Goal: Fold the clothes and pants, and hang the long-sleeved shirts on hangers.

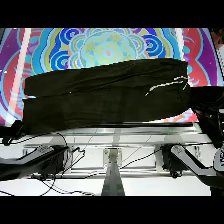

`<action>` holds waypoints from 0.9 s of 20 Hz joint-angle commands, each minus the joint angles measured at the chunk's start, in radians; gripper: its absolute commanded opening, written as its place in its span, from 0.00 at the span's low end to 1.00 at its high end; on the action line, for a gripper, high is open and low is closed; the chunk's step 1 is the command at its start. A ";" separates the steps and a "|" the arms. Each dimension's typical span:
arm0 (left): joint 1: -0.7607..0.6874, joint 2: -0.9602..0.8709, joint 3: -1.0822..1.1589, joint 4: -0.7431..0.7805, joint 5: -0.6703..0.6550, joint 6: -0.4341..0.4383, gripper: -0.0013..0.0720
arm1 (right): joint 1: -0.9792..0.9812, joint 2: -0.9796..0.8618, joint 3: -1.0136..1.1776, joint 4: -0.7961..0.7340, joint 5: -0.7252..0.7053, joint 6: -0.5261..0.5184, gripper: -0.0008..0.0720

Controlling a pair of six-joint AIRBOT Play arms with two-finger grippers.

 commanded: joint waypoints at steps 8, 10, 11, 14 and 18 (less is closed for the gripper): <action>-0.005 0.039 0.285 -0.507 -0.056 0.278 0.04 | -0.001 0.366 0.217 -0.300 0.285 0.121 0.05; -0.024 0.039 0.299 -0.508 -0.040 0.277 0.04 | -0.001 0.467 0.274 -0.399 0.326 0.192 0.05; -0.039 0.037 0.299 -0.507 -0.037 0.277 0.04 | -0.001 0.517 0.296 -0.446 0.345 0.196 0.05; -0.103 0.037 0.301 -0.512 0.005 0.273 0.03 | -0.001 0.621 0.331 -0.539 0.372 0.200 0.05; -0.266 0.033 0.301 -0.511 0.216 0.180 0.03 | 0.000 0.548 0.330 -0.446 0.323 0.203 0.05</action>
